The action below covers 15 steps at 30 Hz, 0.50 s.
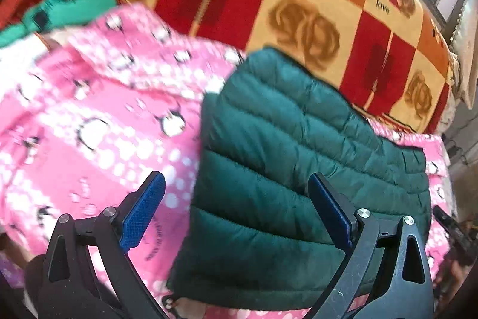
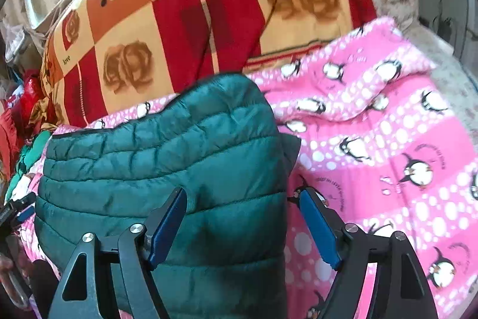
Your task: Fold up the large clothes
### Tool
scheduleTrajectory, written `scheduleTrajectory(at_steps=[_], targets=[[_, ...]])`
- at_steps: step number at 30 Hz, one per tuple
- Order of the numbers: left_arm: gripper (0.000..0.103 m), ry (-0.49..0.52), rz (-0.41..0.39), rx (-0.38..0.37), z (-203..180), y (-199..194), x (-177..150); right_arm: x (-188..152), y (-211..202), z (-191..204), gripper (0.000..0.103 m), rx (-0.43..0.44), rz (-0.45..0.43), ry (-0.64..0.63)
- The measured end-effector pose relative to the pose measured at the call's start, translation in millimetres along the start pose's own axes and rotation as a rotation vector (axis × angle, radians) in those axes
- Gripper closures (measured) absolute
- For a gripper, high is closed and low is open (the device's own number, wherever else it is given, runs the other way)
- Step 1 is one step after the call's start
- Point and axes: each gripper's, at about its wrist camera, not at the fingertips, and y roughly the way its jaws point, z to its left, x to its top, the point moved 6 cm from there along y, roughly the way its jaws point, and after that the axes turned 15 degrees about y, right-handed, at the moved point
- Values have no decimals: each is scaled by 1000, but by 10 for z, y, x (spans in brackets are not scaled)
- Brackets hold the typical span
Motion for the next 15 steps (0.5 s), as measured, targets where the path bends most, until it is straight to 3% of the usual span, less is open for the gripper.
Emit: scheduleTrajectory(at_steps=[3, 8, 15], targets=[[6, 10, -45, 43, -28, -173, 4, -101, -100, 136, 19, 19, -17, -9], [6, 64, -85, 78, -273, -341, -38, -307, -115, 455, 19, 57, -4, -17], [6, 118, -91, 65, -619, -385, -122, -529, -181, 840, 15, 62, -40, -83]])
